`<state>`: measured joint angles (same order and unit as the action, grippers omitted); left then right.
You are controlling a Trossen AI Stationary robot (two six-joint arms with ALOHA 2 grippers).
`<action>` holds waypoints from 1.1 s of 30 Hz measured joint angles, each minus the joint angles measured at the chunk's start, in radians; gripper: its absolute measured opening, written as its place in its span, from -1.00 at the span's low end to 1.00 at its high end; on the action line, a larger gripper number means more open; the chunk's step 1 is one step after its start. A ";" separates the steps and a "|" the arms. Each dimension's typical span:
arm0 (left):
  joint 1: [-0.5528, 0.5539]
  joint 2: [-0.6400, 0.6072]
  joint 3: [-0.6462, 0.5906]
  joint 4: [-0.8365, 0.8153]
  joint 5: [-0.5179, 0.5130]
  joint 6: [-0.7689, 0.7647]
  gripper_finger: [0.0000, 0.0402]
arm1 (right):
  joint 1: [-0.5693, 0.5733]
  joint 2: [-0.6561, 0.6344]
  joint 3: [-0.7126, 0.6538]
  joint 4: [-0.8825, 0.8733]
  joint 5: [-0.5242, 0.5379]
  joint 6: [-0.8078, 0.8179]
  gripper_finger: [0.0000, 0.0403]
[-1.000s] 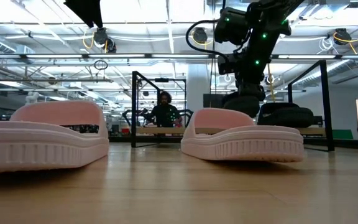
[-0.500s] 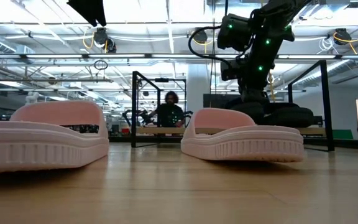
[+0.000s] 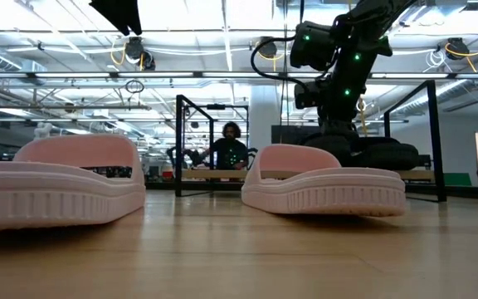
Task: Pick and place slides into the shelf
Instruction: Put the black slide on the shelf
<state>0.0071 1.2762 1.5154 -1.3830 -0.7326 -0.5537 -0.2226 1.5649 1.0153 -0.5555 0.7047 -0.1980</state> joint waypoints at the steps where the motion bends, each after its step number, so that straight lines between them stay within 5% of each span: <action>1: 0.000 0.000 0.000 0.000 0.000 0.000 0.24 | 0.000 0.002 0.000 -0.001 0.000 0.003 -1.00; 20: 0.000 0.000 0.000 -0.001 0.009 0.001 0.24 | 0.027 0.007 -0.063 0.003 0.021 0.062 -1.00; 33: 0.000 0.000 0.000 -0.001 0.009 -0.004 0.24 | 0.047 0.003 -0.066 0.027 -0.025 0.082 -0.66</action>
<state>0.0071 1.2762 1.5154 -1.3838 -0.7238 -0.5579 -0.1757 1.5679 0.9489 -0.5282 0.6793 -0.1163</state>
